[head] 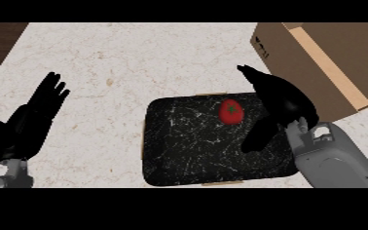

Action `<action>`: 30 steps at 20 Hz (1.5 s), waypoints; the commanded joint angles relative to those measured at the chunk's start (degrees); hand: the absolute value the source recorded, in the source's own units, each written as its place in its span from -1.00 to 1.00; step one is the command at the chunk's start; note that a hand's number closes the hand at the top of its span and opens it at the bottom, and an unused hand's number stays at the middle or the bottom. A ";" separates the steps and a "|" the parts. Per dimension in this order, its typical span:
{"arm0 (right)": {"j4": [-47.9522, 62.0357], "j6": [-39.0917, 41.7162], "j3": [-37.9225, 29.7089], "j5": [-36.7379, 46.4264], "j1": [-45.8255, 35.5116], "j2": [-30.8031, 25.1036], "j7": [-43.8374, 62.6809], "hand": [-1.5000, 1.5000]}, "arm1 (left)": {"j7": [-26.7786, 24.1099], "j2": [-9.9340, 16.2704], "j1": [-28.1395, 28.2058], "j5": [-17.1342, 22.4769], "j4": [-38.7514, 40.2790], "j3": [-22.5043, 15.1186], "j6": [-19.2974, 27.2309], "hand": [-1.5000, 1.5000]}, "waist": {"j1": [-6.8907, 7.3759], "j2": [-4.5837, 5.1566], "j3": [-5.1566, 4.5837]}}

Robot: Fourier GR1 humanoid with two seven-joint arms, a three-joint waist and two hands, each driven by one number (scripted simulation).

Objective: Pick the tomato from the tray and place it in the cardboard box

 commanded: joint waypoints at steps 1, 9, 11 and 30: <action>-0.81 4.43 -1.33 1.31 -0.74 2.76 5.23 -1.00 | -1.01 -0.55 2.21 -0.81 -0.36 1.53 -2.36 0.00 | 0.11 -0.03 0.00; 7.11 4.09 -1.92 9.32 -3.68 8.05 -1.69 -1.00 | 3.26 -3.07 -2.46 -2.82 0.48 2.63 -0.87 0.00 | 0.11 0.09 0.00; 0.93 7.14 -1.36 8.98 -0.45 6.28 2.23 -1.00 | 4.65 -3.19 2.43 -3.35 -5.91 1.42 -0.84 0.00 | 0.14 -0.08 0.01; 13.13 9.67 -3.23 18.13 -2.96 15.42 0.73 -1.00 | 2.01 -5.91 0.57 -6.46 -0.78 4.70 -5.03 0.00 | 0.12 0.01 0.00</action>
